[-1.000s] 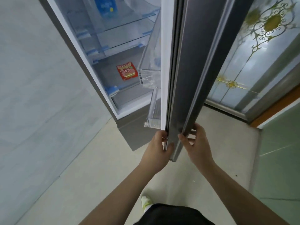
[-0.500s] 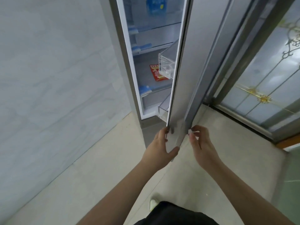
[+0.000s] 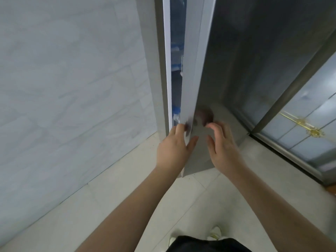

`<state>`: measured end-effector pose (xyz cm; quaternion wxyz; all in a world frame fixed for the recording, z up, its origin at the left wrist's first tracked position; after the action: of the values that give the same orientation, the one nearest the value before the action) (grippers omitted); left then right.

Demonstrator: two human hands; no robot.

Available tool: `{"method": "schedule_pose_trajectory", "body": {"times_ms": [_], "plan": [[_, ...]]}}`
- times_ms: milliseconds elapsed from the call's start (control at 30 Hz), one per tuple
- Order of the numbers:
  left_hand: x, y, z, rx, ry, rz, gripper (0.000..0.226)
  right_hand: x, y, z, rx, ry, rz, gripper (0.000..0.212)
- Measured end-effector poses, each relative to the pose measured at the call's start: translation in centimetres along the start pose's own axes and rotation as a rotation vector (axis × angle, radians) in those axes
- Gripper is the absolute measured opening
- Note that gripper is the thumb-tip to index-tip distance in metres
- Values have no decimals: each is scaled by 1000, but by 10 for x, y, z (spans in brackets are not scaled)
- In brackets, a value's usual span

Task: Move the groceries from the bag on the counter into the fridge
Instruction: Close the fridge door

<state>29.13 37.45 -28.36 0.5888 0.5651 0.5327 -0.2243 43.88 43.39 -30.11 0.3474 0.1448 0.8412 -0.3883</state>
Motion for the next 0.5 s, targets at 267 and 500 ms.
{"method": "schedule_pose_trajectory", "body": {"times_ms": [267,500], "plan": [[13,-10,-24,-52,128,-144,28,14,22,-21,-48,-6,148,48],[20,-12,-44,-188,247,-93,53,24,36,-68,-228,-175,243,59]]}}
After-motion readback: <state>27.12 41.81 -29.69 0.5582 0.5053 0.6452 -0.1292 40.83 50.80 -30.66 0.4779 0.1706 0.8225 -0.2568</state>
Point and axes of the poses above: each hand's wrist, its own z-axis away from the middle knuckle, its own x-axis out of the palm, y = z × x, the point moved 2 cm from there along -z, towards the middle knuckle, and after that the axes turned 6 degrees about -z, right-handed, at the moved point
